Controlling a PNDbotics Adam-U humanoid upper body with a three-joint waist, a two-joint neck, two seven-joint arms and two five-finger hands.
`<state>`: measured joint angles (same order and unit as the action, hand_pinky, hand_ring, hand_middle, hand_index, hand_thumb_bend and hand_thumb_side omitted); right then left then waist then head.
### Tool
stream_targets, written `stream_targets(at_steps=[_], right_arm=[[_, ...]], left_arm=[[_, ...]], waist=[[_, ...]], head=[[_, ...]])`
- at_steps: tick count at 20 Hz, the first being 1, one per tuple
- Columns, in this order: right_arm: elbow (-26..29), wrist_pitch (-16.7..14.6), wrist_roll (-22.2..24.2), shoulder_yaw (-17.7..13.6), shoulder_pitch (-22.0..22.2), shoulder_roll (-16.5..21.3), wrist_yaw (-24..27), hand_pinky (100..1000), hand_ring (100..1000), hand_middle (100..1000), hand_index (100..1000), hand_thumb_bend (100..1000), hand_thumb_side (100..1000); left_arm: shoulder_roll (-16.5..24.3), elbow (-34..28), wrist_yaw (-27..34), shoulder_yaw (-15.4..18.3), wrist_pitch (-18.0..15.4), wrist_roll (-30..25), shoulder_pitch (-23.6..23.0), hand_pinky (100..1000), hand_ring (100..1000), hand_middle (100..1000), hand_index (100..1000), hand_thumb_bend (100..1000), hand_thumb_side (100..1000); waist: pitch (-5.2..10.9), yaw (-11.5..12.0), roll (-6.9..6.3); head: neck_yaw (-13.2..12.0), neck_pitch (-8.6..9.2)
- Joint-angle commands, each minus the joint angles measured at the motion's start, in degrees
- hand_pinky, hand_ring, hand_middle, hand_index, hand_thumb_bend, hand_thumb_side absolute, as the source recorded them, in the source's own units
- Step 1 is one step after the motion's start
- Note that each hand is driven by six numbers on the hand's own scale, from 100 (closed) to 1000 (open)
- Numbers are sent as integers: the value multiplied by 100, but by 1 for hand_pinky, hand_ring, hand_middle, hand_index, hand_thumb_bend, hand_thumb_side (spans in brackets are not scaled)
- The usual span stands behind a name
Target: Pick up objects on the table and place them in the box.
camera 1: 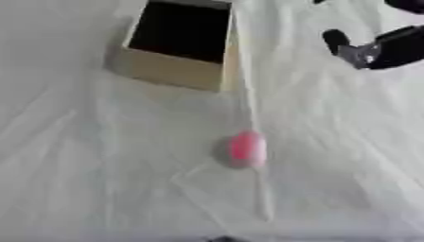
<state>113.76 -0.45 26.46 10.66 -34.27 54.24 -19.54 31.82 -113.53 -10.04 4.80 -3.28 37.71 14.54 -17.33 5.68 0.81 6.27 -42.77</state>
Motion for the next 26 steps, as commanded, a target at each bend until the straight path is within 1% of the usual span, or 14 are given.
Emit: stream_targets(at_steps=[1,7,10,13,18,21,26], right_arm=[[83,-11,84,8,-99,142,-27,906,847,757,943,100,350],[83,18,483,364,-301,158,4,907,856,769,944,100,365],[83,62,750,607,-404,142,-22,907,861,775,945,100,382],[83,177,1042,885,-489,116,-10,913,869,784,951,100,377],[83,230,1492,1283,-602,69,-251,913,881,797,949,100,373],[83,230,1656,1404,-614,37,-454,912,885,802,955,101,376],[83,183,1841,1579,-584,-6,-682,907,887,805,967,132,398]], left_arm=[[112,-106,-8,58,-6,10,22,662,748,660,833,609,831],[122,-106,-1,40,-10,-9,42,662,748,660,832,610,831],[123,-106,5,28,-13,-19,59,662,748,659,832,610,831],[123,-106,13,14,-12,-35,76,661,748,659,832,608,830],[119,-106,27,0,-13,-52,91,661,748,659,832,609,830],[113,-106,29,3,-12,-51,89,661,749,659,832,610,830],[102,-106,36,-3,-12,-55,94,660,749,659,832,608,829]], waist=[[89,11,-8],[72,59,7],[51,86,20],[30,114,32],[6,144,39],[-16,149,32],[-38,146,32]], head=[[17,-40],[68,-63],[92,-61],[118,-56],[134,-64],[111,-10],[111,54]])
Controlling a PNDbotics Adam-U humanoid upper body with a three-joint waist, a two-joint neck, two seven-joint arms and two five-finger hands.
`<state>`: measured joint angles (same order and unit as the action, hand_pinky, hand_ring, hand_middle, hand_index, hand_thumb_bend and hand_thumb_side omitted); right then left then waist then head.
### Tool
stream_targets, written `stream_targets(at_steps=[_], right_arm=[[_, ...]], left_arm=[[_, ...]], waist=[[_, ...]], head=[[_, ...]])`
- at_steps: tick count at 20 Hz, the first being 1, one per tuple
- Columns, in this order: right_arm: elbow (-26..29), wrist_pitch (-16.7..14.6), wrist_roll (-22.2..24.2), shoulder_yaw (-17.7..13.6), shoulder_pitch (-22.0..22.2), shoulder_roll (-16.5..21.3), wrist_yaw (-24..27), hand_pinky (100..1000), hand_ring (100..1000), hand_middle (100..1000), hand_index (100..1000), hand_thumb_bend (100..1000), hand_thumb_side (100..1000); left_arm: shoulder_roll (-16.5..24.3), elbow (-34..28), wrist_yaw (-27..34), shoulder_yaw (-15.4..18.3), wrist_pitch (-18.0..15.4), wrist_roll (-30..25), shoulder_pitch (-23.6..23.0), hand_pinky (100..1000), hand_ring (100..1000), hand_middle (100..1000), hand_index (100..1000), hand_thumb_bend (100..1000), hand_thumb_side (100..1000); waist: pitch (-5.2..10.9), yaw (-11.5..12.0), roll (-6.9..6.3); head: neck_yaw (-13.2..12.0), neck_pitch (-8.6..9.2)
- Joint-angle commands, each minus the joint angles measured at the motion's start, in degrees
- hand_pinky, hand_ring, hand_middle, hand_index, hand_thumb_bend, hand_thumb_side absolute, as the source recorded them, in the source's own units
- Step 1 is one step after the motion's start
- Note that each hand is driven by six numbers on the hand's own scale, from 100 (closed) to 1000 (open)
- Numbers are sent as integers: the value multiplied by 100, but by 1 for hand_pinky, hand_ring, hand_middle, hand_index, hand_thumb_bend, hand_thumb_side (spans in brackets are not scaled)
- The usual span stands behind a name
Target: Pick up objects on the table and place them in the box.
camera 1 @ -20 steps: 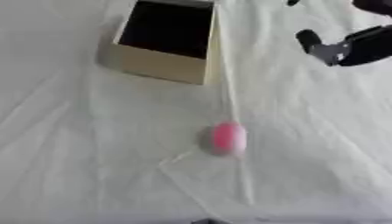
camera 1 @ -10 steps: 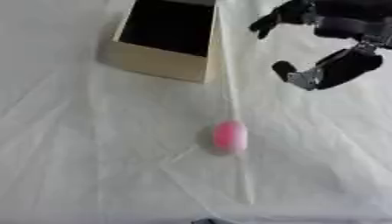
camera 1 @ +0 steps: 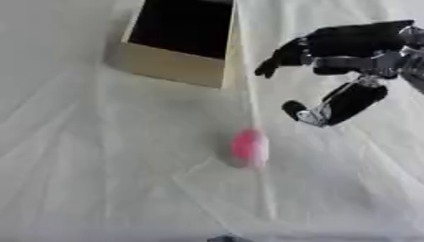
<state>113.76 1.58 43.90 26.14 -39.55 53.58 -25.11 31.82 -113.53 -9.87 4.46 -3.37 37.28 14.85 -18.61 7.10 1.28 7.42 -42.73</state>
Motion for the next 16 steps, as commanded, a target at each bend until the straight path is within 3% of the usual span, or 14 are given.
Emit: stream_targets(at_steps=[1,11,16], right_arm=[[83,-29,148,82,-54,43,-134,906,887,805,967,133,399],[83,-13,560,445,-126,-251,-368,902,885,803,968,152,407],[83,-35,573,518,-145,-380,-688,893,873,766,956,189,456]], left_arm=[[101,-106,21,29,-4,-16,64,660,749,659,832,608,829],[77,-106,37,20,-4,-31,58,660,749,659,831,605,827],[61,-106,50,13,0,-43,53,660,749,659,831,600,823]], waist=[[90,4,-14],[105,14,-20],[104,11,-27]], head=[[0,60],[31,92],[29,81]])
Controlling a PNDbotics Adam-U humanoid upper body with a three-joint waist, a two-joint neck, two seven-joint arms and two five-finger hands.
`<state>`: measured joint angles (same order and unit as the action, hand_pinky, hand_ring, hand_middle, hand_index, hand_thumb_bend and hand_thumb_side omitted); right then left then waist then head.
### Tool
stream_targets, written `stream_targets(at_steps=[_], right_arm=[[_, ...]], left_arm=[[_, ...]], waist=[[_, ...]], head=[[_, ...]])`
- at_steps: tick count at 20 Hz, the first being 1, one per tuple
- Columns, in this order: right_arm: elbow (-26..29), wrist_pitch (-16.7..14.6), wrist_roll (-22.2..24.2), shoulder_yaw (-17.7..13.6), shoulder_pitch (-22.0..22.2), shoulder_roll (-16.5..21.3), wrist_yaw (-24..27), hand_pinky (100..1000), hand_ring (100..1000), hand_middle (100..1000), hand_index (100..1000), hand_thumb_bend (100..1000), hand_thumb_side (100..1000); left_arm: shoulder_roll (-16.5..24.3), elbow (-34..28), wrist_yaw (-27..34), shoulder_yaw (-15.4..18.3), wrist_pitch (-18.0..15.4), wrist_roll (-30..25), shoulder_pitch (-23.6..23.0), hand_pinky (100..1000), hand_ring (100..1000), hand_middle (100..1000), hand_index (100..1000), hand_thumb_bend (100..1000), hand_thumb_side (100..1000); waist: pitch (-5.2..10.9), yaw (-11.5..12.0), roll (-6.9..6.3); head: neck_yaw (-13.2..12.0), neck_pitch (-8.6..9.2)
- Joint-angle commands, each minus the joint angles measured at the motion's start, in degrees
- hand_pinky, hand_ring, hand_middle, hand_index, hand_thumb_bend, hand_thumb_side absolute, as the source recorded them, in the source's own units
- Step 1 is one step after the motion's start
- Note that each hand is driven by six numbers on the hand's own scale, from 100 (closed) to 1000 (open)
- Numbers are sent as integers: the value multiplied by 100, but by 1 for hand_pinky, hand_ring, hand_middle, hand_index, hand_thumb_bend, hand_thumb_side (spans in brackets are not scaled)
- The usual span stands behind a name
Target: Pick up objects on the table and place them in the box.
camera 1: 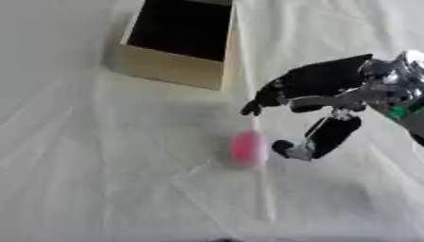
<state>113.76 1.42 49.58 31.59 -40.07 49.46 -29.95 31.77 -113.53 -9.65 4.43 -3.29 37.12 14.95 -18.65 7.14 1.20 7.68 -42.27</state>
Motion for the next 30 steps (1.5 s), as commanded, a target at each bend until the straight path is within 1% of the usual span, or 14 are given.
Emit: stream_targets(at_steps=[1,3,4,6,12,17,18,21,26,28,30], right_arm=[[83,-30,-4,-10,-86,9,-300,892,871,755,954,192,457],[83,-60,-8,38,-75,-31,-480,887,866,727,945,203,460],[83,-75,-6,60,-69,-48,-552,881,857,691,932,206,465],[83,-88,5,106,-47,-84,-643,875,851,669,922,204,468],[5,-83,36,205,2,-182,-850,862,834,653,885,211,451],[-159,-48,-69,294,26,-306,-722,844,801,640,864,198,433],[-178,-30,-109,301,26,-331,-697,842,798,659,864,197,431],[-257,-4,-248,300,24,-394,-721,835,787,649,849,209,409],[-637,-82,-648,350,72,-520,-1039,818,759,626,832,224,357],[-791,-97,-850,369,91,-568,-1162,795,727,606,818,220,316],[-949,-93,-1048,389,112,-616,-1242,768,686,572,785,208,298]], left_arm=[[63,-106,31,15,-9,-29,43,660,749,658,831,600,824],[57,-106,33,12,-9,-35,41,660,749,658,831,600,824],[55,-106,34,12,-9,-37,42,660,749,658,831,599,824],[51,-106,37,9,-11,-42,46,660,749,658,831,599,824],[37,-106,47,1,-9,-54,42,658,748,655,830,598,823],[27,-106,60,0,-9,-54,46,658,748,655,830,598,823],[24,-106,63,-1,-10,-54,49,658,748,655,829,598,823],[18,-106,68,-5,-10,-57,53,658,748,655,829,598,823],[12,-106,73,-12,-8,-68,61,657,747,653,827,596,822],[12,-106,75,-13,-11,-68,68,657,747,653,827,596,822],[9,-106,79,-16,-11,-73,70,657,747,653,827,595,822]], waist=[[108,8,-22],[108,10,-25],[108,12,-25],[107,17,-26],[98,31,-26],[89,39,-31],[87,39,-32],[82,42,-33],[68,65,-34],[66,74,-35],[64,85,-38]], head=[[3,37],[6,40],[7,40],[11,35],[9,25],[9,14],[9,12],[4,10],[-4,11],[-8,16],[-4,24]])
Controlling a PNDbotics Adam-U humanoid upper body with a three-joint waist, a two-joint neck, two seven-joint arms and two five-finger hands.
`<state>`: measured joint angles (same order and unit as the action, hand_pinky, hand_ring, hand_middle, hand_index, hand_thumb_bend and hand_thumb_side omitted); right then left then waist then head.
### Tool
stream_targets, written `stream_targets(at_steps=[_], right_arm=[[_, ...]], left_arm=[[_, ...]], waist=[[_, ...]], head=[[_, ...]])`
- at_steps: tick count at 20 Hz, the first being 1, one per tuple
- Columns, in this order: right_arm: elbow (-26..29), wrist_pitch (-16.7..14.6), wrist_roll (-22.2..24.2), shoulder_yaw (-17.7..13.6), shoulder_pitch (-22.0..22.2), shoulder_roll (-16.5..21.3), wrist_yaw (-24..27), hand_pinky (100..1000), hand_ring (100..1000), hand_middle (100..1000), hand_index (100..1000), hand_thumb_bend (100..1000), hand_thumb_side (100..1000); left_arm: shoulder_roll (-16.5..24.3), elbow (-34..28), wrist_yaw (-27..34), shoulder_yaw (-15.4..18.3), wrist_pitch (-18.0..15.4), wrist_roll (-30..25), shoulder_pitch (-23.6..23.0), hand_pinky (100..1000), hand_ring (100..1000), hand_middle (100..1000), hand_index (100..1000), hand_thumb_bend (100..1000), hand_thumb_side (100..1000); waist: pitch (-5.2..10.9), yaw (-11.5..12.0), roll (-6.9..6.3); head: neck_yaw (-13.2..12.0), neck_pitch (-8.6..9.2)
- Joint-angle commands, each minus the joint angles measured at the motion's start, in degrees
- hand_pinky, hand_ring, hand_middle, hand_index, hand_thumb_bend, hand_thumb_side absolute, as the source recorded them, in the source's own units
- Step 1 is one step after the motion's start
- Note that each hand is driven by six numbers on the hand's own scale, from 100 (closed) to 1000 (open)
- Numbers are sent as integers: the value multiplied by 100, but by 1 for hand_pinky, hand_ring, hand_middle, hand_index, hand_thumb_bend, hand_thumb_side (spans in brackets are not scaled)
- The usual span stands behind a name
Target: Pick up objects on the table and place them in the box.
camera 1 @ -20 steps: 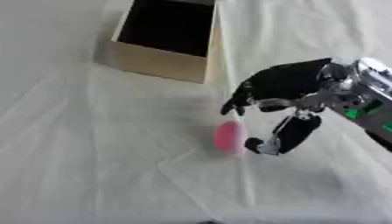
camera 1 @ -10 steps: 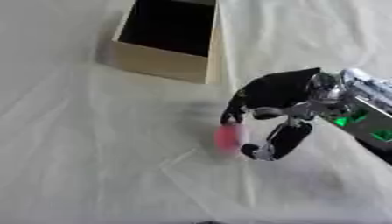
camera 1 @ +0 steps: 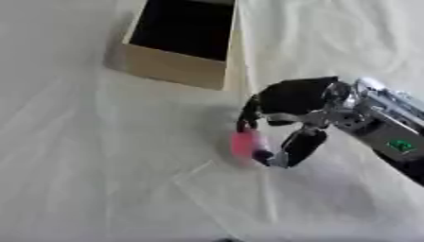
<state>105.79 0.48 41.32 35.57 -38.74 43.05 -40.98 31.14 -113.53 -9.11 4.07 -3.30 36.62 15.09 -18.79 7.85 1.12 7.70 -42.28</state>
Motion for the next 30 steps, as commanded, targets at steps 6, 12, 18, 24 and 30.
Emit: stream_targets(at_steps=[6,12,18,24,30], right_arm=[[-359,133,-700,36,10,-71,184,634,571,466,683,100,254],[-300,637,-964,-40,24,-74,861,570,514,399,623,100,196],[168,1122,-882,-258,-77,61,1477,557,495,402,637,100,100],[797,1422,-769,-636,-355,318,1721,563,494,408,645,100,100],[879,1461,-799,-854,-824,469,1650,562,492,405,640,100,100]], left_arm=[[72,-106,30,17,-11,-27,65,657,747,652,826,593,820],[74,-106,33,24,-4,-21,67,657,747,652,825,588,819],[83,-106,30,32,2,-13,56,655,747,651,824,583,815],[102,-106,24,38,0,-3,44,655,747,651,824,579,813],[128,-106,16,40,-4,2,46,656,747,651,824,581,814]], waist=[[69,27,-34],[69,27,-36],[87,0,-26],[118,-42,-8],[133,-50,14]], head=[[3,15],[-10,8],[-34,20],[-53,26],[-41,47]])
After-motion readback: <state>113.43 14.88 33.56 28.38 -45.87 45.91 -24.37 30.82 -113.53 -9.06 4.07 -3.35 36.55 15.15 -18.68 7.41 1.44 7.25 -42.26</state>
